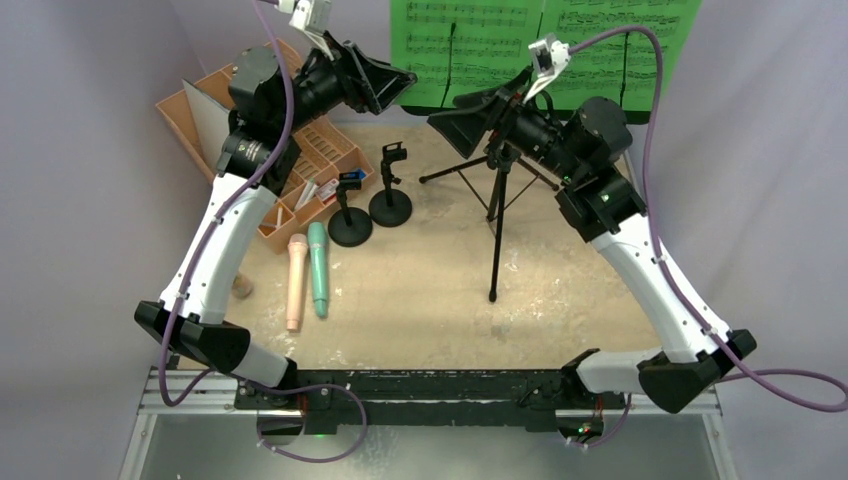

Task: Pack up the instrument practice props
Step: Pick up the sheet music from the music stand.

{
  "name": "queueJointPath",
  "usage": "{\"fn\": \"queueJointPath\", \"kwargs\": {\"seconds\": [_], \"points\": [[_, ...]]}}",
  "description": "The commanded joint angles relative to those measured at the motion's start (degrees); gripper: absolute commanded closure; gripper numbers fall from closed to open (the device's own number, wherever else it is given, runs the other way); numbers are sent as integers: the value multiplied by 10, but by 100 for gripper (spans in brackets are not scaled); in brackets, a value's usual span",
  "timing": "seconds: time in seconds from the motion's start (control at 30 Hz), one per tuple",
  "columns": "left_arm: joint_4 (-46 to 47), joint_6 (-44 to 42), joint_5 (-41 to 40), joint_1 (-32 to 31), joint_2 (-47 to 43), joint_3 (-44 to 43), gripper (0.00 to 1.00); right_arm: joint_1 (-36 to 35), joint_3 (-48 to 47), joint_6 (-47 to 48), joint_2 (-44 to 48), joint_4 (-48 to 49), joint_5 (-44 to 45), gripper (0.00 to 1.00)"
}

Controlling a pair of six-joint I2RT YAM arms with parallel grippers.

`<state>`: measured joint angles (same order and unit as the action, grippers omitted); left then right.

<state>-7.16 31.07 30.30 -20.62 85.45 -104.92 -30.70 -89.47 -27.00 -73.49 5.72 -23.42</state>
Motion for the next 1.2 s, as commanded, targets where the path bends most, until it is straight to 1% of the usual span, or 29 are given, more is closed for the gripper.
{"fn": "queueJointPath", "kwargs": {"seconds": [0.0,0.17,0.33,0.6,0.7,0.83,1.03,1.17], "points": [[33,24,35,4,-1,-24,34,-1,-43,-12,-14,39,33,18],[40,36,50,4,-3,-23,35,0,-64,-9,-37,53,45,18],[60,44,44,4,-22,-2,35,-1,-76,-2,-45,60,53,18],[63,54,45,4,-37,10,36,0,-84,4,-54,65,55,19],[98,62,44,4,-45,24,36,0,-82,5,-54,69,60,19],[114,80,49,4,-34,30,37,0,-80,3,-56,75,65,20],[174,136,68,3,-13,48,40,0,-83,1,-56,80,75,26],[192,150,73,3,-9,54,42,0,-90,1,-59,77,81,30]]}}
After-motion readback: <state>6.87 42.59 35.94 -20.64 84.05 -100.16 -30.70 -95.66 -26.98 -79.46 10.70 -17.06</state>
